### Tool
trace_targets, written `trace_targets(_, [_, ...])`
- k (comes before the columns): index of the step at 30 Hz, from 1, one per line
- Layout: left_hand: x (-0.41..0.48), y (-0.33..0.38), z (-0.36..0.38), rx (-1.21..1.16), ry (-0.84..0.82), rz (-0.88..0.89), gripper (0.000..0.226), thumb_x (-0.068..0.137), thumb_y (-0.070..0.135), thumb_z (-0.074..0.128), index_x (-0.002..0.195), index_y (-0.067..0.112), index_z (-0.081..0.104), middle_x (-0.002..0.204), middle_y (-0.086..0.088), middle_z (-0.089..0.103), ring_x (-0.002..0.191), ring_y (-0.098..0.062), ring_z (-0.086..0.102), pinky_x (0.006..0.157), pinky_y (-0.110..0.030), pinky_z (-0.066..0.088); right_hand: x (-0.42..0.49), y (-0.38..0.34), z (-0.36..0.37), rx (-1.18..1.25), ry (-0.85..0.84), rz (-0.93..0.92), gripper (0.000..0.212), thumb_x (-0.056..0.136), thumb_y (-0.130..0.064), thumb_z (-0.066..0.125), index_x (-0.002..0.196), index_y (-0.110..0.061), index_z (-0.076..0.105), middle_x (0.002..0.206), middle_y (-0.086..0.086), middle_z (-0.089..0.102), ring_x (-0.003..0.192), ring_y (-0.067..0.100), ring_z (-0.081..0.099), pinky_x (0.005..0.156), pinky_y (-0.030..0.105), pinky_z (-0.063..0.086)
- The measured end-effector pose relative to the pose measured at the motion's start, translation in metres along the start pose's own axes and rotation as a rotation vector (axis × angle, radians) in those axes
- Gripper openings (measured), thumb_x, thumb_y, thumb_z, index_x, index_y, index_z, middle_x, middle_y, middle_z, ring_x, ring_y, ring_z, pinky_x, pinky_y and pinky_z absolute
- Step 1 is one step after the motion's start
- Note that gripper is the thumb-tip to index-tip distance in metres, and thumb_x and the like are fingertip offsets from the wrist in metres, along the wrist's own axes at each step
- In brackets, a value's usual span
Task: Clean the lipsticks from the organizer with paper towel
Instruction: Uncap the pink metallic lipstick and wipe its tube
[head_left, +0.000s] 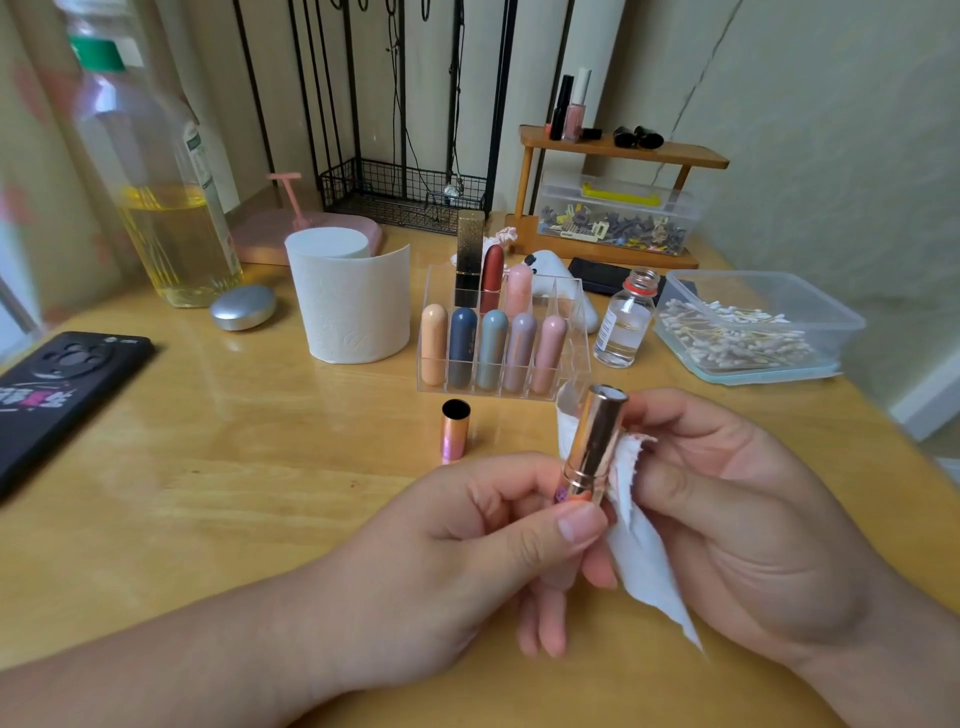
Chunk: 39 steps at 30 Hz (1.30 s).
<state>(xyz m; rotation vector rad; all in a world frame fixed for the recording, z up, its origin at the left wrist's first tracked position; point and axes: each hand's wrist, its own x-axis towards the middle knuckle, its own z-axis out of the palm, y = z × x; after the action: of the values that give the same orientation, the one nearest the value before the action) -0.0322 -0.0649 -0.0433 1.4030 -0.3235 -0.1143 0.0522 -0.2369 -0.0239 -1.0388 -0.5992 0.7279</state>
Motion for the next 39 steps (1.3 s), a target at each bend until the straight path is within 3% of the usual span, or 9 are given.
trace_targets(4, [-0.001,0.002,0.0,0.032,0.022,0.004,0.03,0.101,0.023,0.052,0.095,-0.005,0.062,0.071,-0.008,0.063,0.06,-0.021,0.059,0.061,-0.03,0.05,0.0,-0.003,-0.005,-0.058,0.012,0.084,0.042,0.07,-0.024,0.087,0.091,0.004,0.064,0.075,0.03,0.06,0.059,0.036,0.058,0.063,0.046,0.044])
trace_targets(10, [0.0,0.002,-0.002,-0.014,-0.017,-0.052,0.037,0.104,0.029,0.047,0.09,-0.001,0.063,0.068,-0.008,0.063,0.059,-0.025,0.056,0.064,-0.027,0.048,0.0,0.0,-0.005,-0.248,0.088,-0.095,0.03,0.065,-0.036,0.089,0.08,-0.017,0.072,0.083,0.02,0.069,0.06,0.035,0.063,0.051,0.032,0.046])
trace_targets(14, [0.0,0.002,-0.004,-0.006,-0.028,-0.066,0.043,0.102,0.029,0.044,0.088,-0.009,0.06,0.063,-0.011,0.062,0.058,-0.027,0.054,0.064,-0.027,0.046,-0.001,0.007,-0.004,-0.362,0.123,-0.282,0.019,0.074,-0.033,0.083,0.088,-0.022,0.075,0.1,0.006,0.072,0.089,0.024,0.068,0.078,0.031,0.057])
trace_targets(18, [0.0,0.001,-0.003,-0.02,-0.039,-0.076,0.04,0.104,0.028,0.046,0.087,-0.005,0.06,0.066,-0.012,0.061,0.058,-0.024,0.054,0.063,-0.032,0.045,-0.002,0.001,-0.003,-0.157,-0.083,-0.105,0.022,0.089,-0.018,0.071,0.097,0.002,0.065,0.083,0.038,0.06,0.066,0.045,0.062,0.071,0.055,0.051])
trace_targets(23, [-0.002,0.005,-0.001,-0.05,-0.13,-0.096,0.045,0.103,0.028,0.044,0.09,-0.013,0.056,0.067,-0.015,0.056,0.056,-0.022,0.05,0.062,-0.035,0.037,-0.004,0.001,-0.003,-0.162,-0.122,0.027,0.032,0.091,-0.022,0.069,0.097,0.008,0.058,0.068,0.036,0.062,0.062,0.062,0.058,0.07,0.078,0.043])
trace_targets(27, [0.0,0.007,-0.003,-0.046,-0.174,-0.11,0.036,0.106,0.023,0.042,0.088,-0.004,0.057,0.069,0.011,0.067,0.055,-0.011,0.049,0.059,-0.018,0.04,-0.004,-0.001,0.0,-0.179,-0.078,0.068,0.032,0.082,-0.029,0.079,0.095,-0.001,0.068,0.075,0.025,0.069,0.067,0.045,0.068,0.073,0.059,0.055])
trace_targets(33, [-0.007,-0.002,0.001,0.095,0.225,-0.033,0.026,0.066,0.026,0.086,0.083,0.013,0.071,0.07,-0.007,0.071,0.053,-0.029,0.059,0.04,-0.027,0.048,-0.004,0.002,0.01,-0.193,0.012,-0.045,0.017,0.083,-0.014,0.075,0.091,0.0,0.071,0.079,0.01,0.071,0.071,0.021,0.069,0.066,0.03,0.056])
trace_targets(36, [-0.007,-0.002,0.004,0.169,0.303,-0.029,0.024,0.063,0.021,0.089,0.076,0.013,0.071,0.065,-0.01,0.07,0.046,-0.023,0.058,0.037,-0.025,0.045,-0.005,0.005,0.014,-0.252,0.029,-0.076,0.019,0.083,-0.017,0.075,0.092,0.0,0.072,0.079,0.01,0.07,0.071,0.023,0.067,0.066,0.035,0.056])
trace_targets(39, [-0.005,0.005,-0.001,0.049,0.141,-0.037,0.008,0.077,0.009,0.079,0.079,0.009,0.072,0.068,-0.017,0.068,0.041,-0.01,0.058,0.034,-0.019,0.043,-0.006,0.004,0.011,-0.272,0.01,-0.09,0.026,0.084,-0.022,0.076,0.093,0.002,0.071,0.082,0.012,0.067,0.075,0.027,0.066,0.067,0.049,0.058])
